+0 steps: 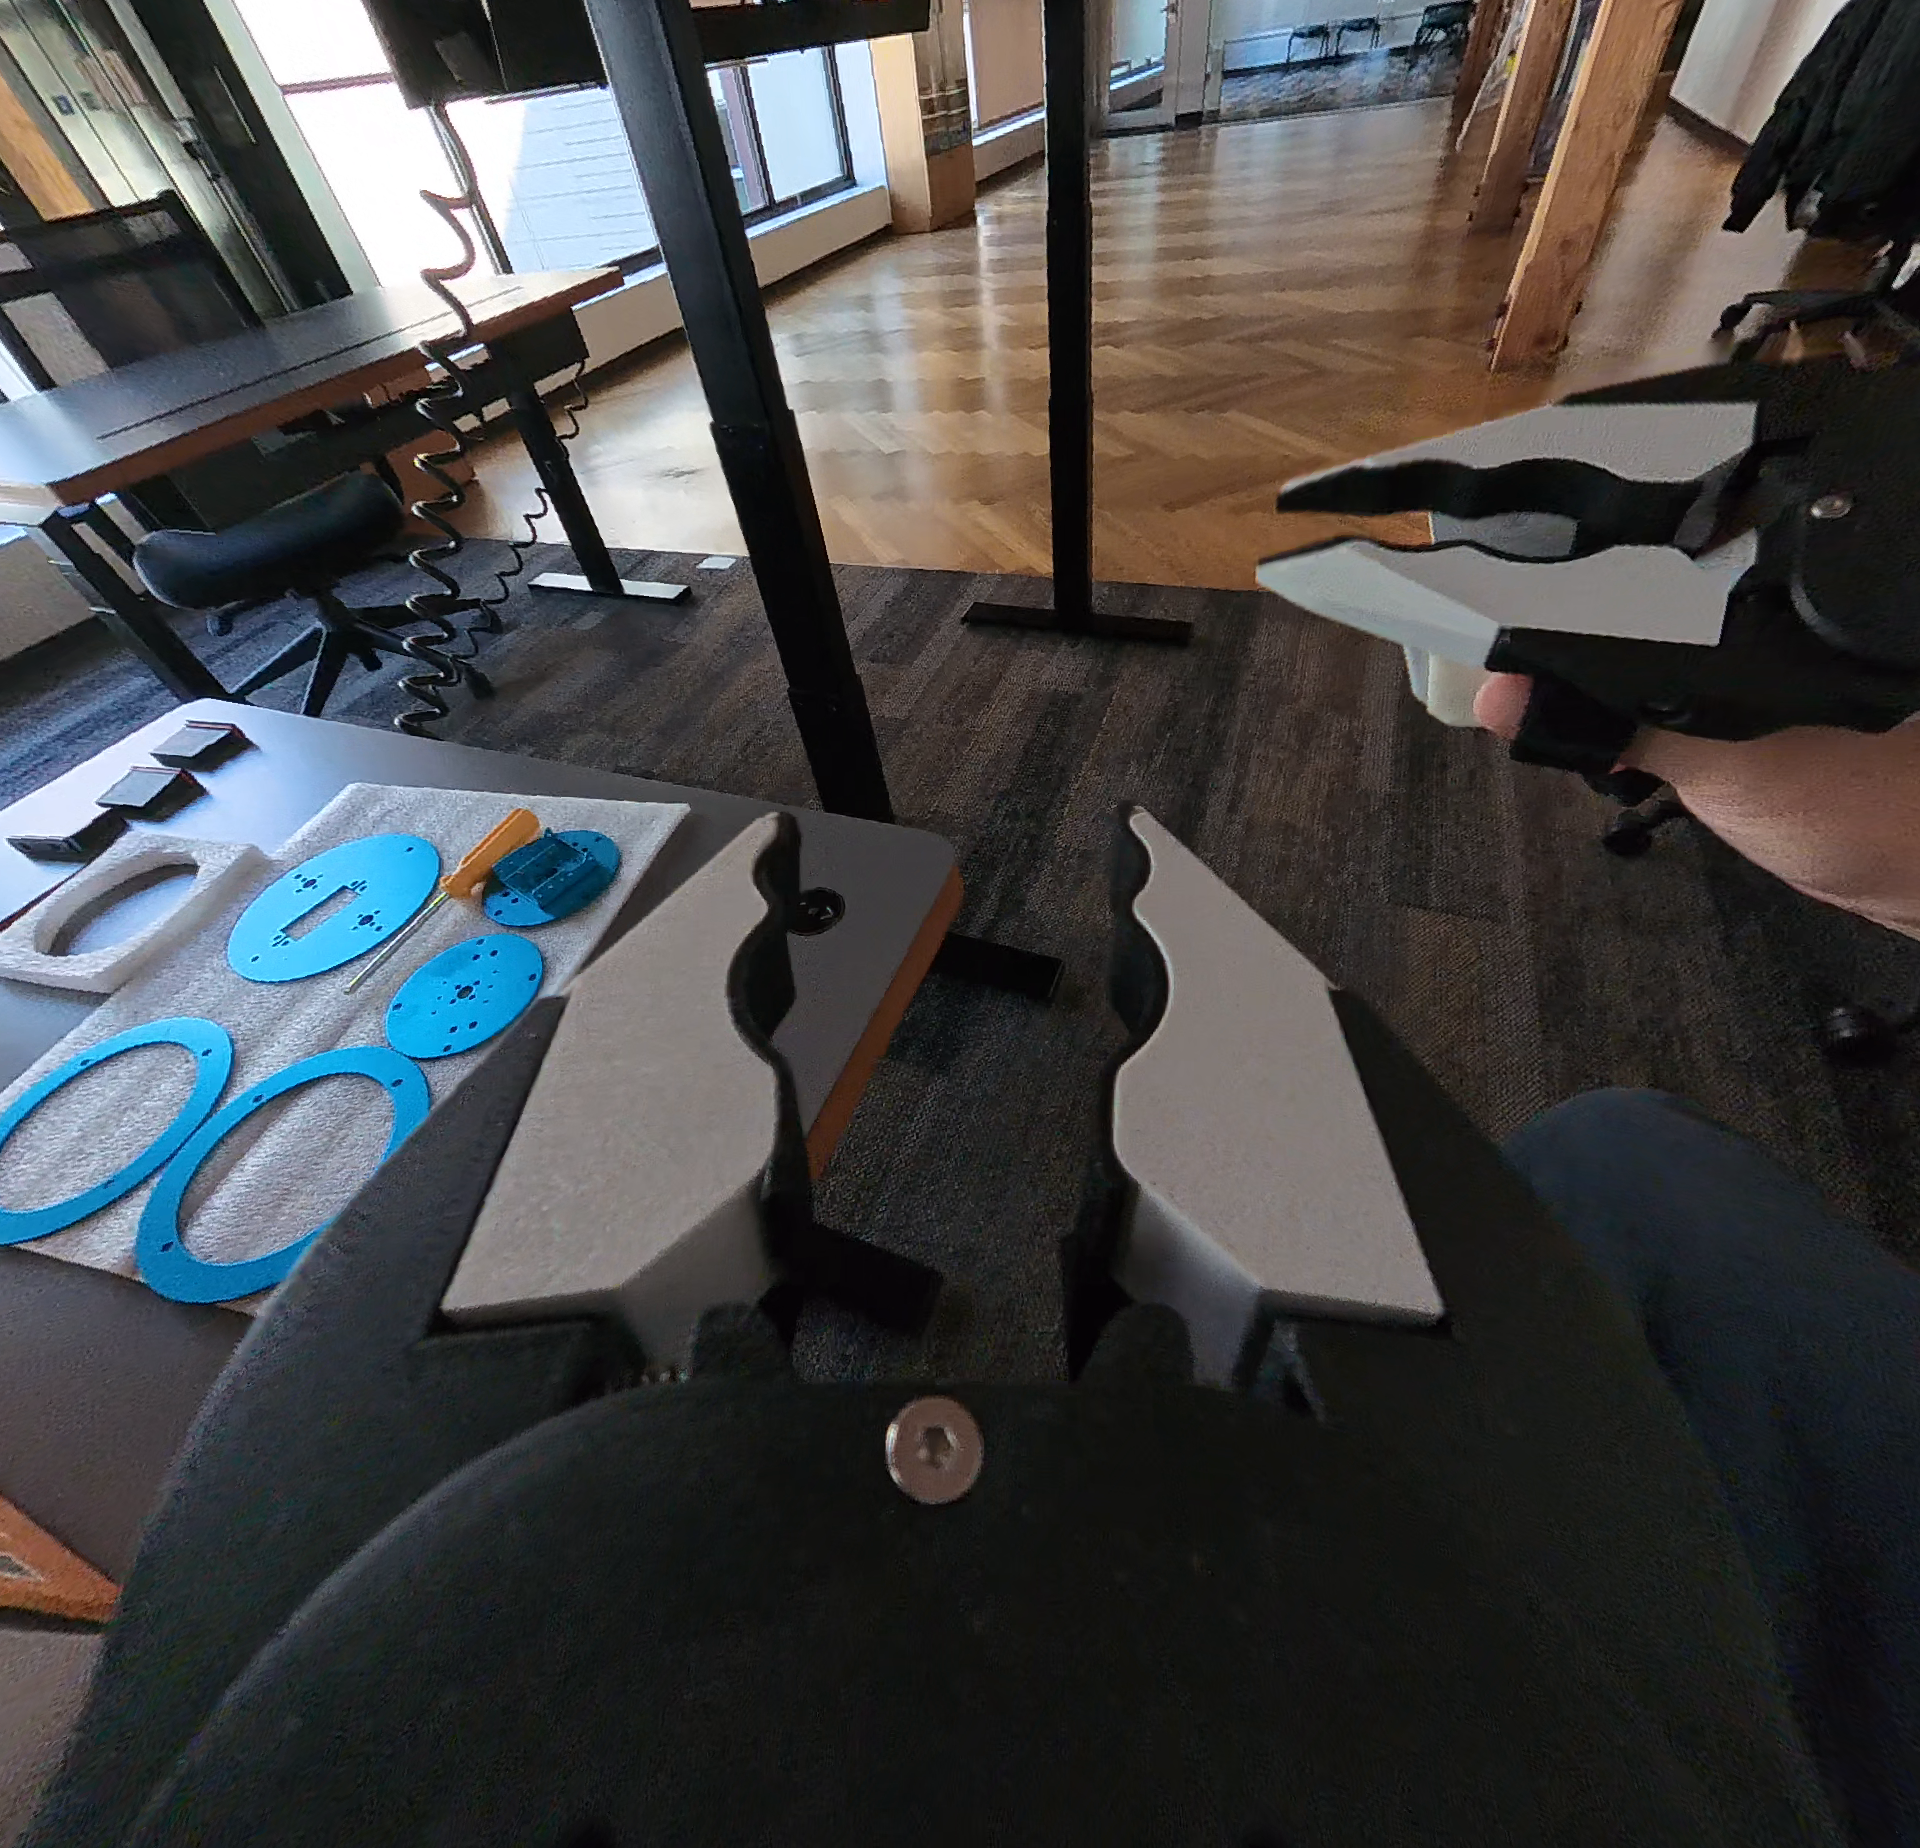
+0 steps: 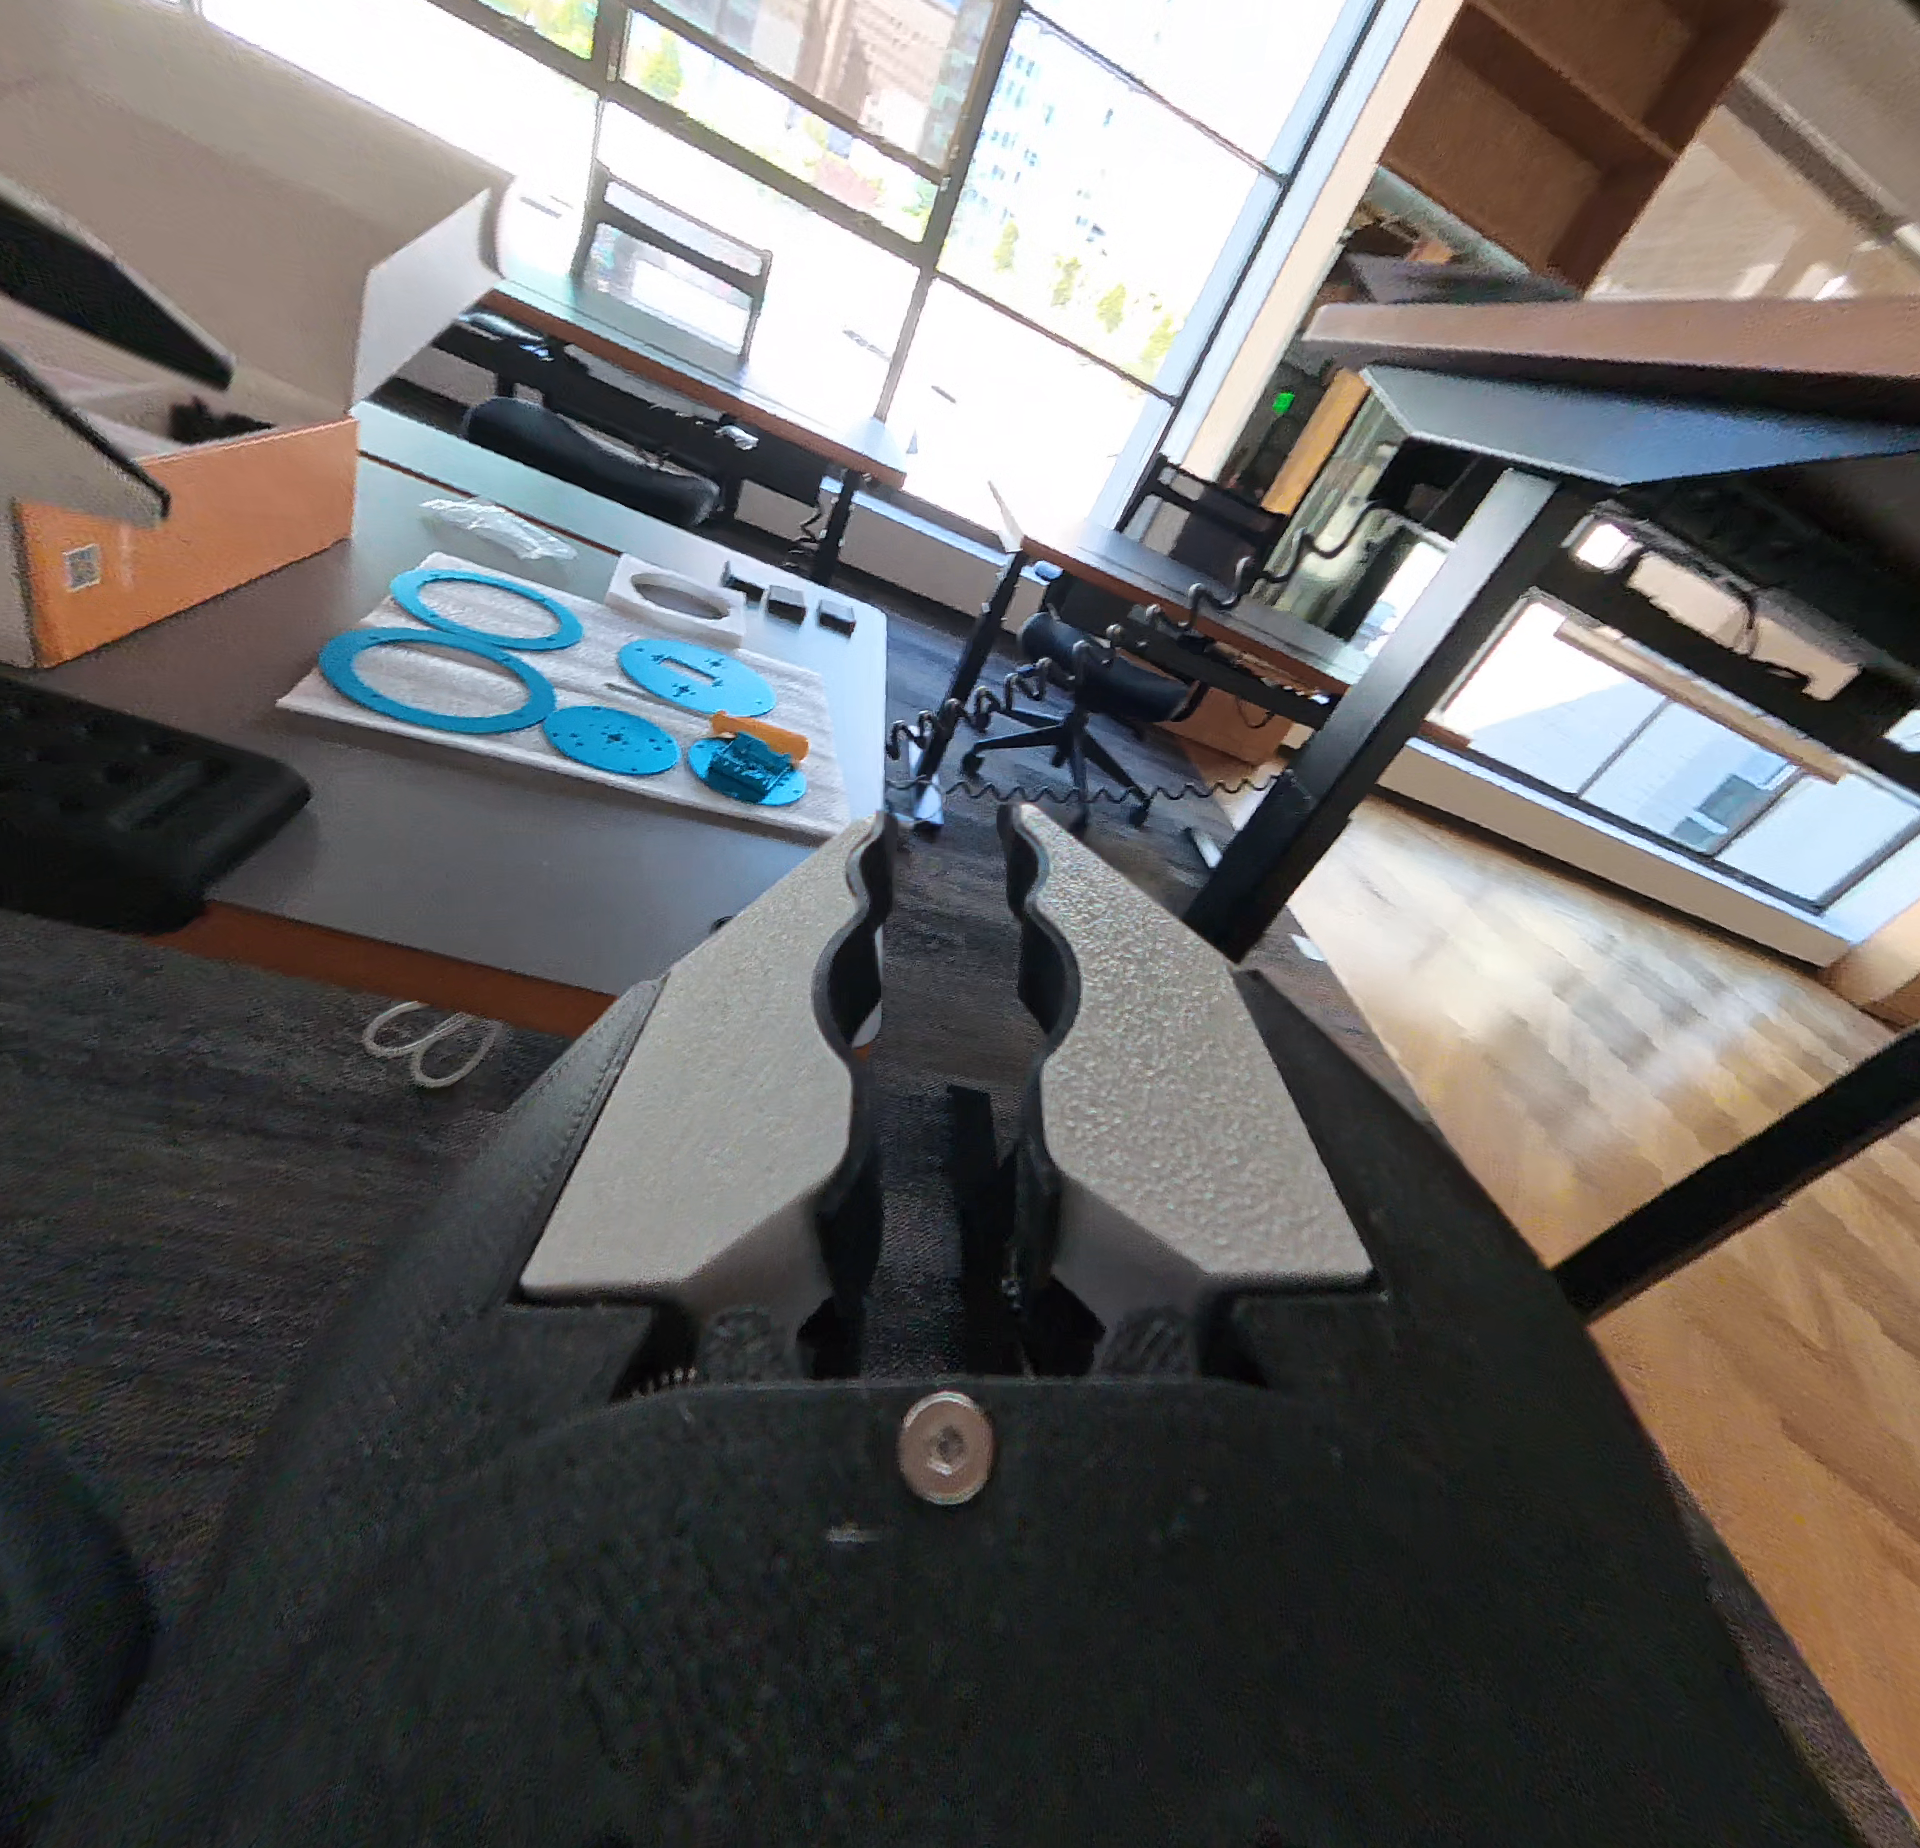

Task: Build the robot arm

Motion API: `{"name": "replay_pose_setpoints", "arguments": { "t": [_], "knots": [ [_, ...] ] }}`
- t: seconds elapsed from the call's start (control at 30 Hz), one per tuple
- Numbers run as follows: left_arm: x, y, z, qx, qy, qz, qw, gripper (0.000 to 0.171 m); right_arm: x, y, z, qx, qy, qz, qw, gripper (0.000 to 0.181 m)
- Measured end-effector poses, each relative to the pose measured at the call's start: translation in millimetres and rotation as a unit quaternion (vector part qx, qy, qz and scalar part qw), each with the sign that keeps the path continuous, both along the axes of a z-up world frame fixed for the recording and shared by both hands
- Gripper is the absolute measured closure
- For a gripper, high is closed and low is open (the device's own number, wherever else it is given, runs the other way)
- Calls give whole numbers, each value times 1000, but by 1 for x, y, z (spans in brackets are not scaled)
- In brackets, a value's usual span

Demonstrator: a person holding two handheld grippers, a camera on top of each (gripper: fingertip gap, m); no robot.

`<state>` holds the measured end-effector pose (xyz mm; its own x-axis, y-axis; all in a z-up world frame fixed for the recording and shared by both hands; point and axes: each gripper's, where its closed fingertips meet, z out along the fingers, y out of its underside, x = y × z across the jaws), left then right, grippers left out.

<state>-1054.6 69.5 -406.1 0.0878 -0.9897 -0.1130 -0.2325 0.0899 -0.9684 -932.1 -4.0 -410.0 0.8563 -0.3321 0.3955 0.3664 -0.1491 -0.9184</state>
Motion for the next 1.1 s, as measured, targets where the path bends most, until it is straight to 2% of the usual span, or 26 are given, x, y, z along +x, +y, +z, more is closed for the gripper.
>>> {"name": "replay_pose_setpoints", "arguments": {
  "t": [0.13,0.3,0.47,0.53,0.6,0.77,0.93,1.0,1.1],
  "knots": [
    [17,21,0,-2,0,-7,1000,106,27,-3,-22,-7,26,30,999,159],
    [55,74,-11,22,23,11,999,104,81,4,-38,12,40,61,997,156],
    [71,164,-32,29,69,81,994,102,121,48,-76,-39,-36,135,989,152],
    [73,187,-38,14,63,96,993,106,135,74,-92,-53,-39,171,983,151],
    [78,195,-47,-14,59,94,994,110,149,103,-99,-48,-19,197,979,149],
    [81,208,-72,-19,83,128,988,109,168,177,-107,-32,29,238,970,148],
    [91,222,-79,-48,63,159,984,108,151,218,-110,-44,85,273,957,148],
    [96,233,-82,-45,58,177,981,106,146,229,-103,-30,84,275,957,148],
    [110,237,-91,-93,48,174,979,104,130,261,-105,-39,81,323,942,148]
  ]
}}
